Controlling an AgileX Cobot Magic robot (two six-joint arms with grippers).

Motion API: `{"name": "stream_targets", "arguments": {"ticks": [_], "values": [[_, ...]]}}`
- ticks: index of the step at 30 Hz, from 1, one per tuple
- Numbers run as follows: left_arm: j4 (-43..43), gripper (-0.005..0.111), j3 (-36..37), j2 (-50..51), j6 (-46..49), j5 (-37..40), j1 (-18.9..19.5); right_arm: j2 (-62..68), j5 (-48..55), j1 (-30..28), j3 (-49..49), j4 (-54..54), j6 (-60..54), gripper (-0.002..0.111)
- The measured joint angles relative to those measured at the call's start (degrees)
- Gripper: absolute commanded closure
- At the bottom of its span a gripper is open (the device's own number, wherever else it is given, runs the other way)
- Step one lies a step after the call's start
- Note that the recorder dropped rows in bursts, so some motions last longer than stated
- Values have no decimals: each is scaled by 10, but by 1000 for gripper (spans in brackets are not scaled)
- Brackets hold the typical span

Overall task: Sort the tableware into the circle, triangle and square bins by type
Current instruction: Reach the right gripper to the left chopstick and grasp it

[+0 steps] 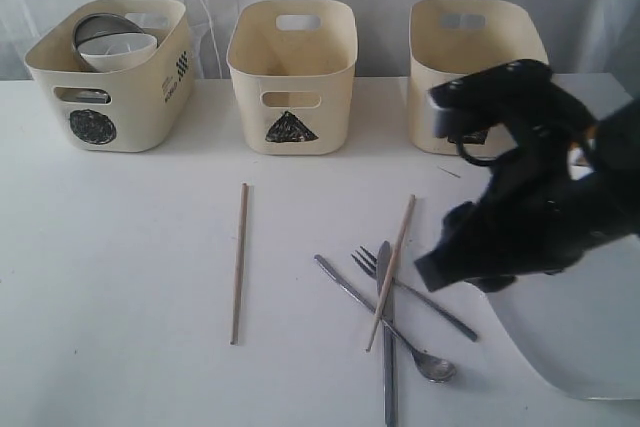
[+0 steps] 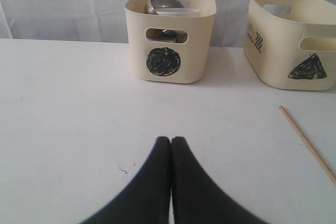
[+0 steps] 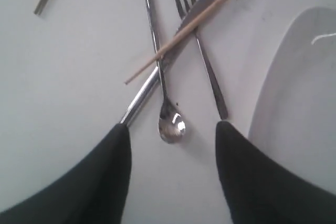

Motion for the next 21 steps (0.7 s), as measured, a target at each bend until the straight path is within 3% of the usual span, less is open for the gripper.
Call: {"name": "stream_targets", "arguments": {"ticks": [11,18,21], "values": [[0,107,0,0,0,0,0,220,-34,191,-143,-85,183,61],[0,107,0,0,0,1,0,338,-4,203,-246,-167,362,61],[0,107,0,0,0,1,0,371,1,203,-281,-173,387,61]]}}
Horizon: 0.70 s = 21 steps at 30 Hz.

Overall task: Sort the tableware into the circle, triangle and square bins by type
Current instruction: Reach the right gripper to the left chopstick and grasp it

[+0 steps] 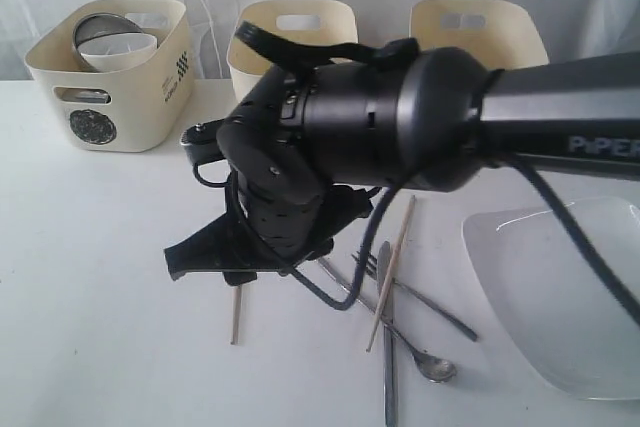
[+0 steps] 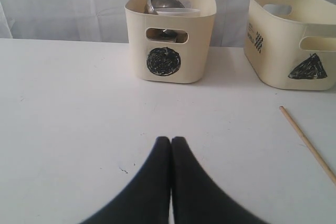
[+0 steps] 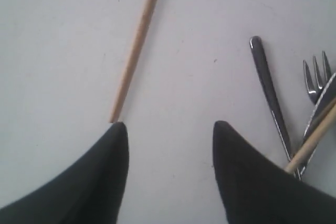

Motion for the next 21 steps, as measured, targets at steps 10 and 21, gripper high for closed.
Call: {"name": "stream_targets", "arguments": {"ticks": [10,21], "values": [[0,107,0,0,0,0,0,99,13,0,-116,-4,17,67],[0,107,0,0,0,0,0,182,47,-24,-214,24,16,63]]}}
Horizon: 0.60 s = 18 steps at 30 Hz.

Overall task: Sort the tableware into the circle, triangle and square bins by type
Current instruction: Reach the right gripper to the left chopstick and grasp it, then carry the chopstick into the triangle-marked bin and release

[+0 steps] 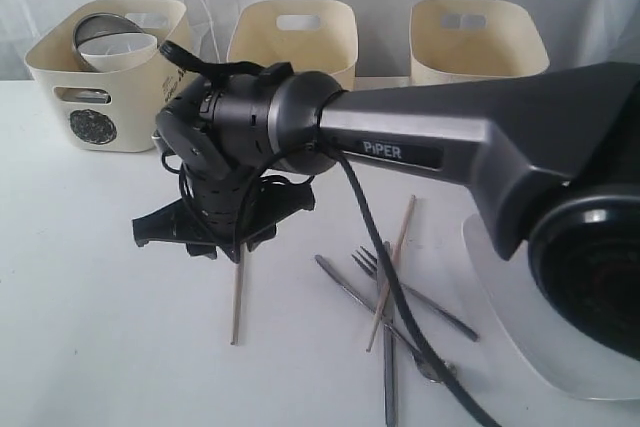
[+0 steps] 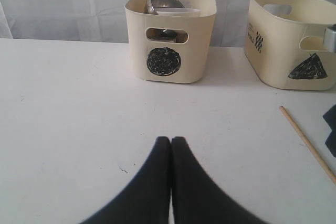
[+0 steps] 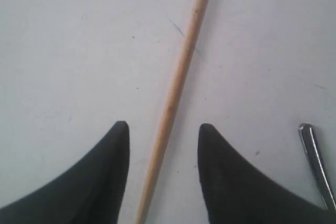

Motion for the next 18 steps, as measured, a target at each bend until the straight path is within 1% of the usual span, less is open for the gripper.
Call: {"name": "stream_targets", "arguments": {"ticks": [9,18], "values": [[0,107,0,0,0,0,0,42,12,-20,-37,45,-35,62],[0,107,0,0,0,0,0,73,18,-28,-42,46,-39,63]]}}
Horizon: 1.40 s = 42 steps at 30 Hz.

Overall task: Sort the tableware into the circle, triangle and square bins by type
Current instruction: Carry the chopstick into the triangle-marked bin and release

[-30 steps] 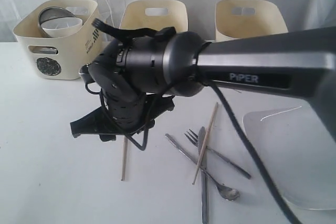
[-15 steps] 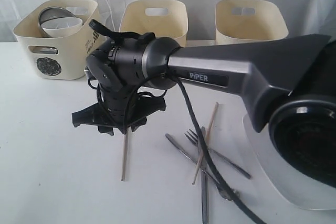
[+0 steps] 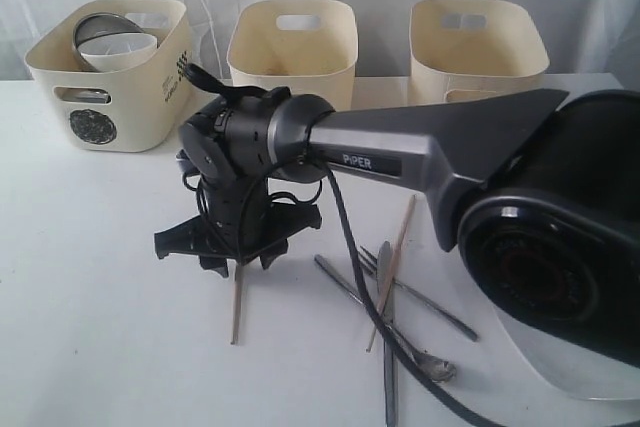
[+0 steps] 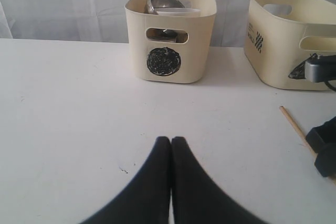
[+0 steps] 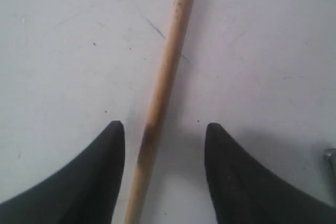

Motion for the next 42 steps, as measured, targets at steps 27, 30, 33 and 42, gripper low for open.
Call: {"name": "stream_targets", "arguments": {"ticks": [27,30,33,42], "values": [[1,107,0,0,0,0,0,-282,-507,-41,376,26,54,108],[1,107,0,0,0,0,0,-338,-601,-91,402,29,60,108],[1,107,0,0,0,0,0,-352,-645,-132,402,29,62,108],[1,107,0,0,0,0,0,-323,-661,-239,365,19,63,108]]}}
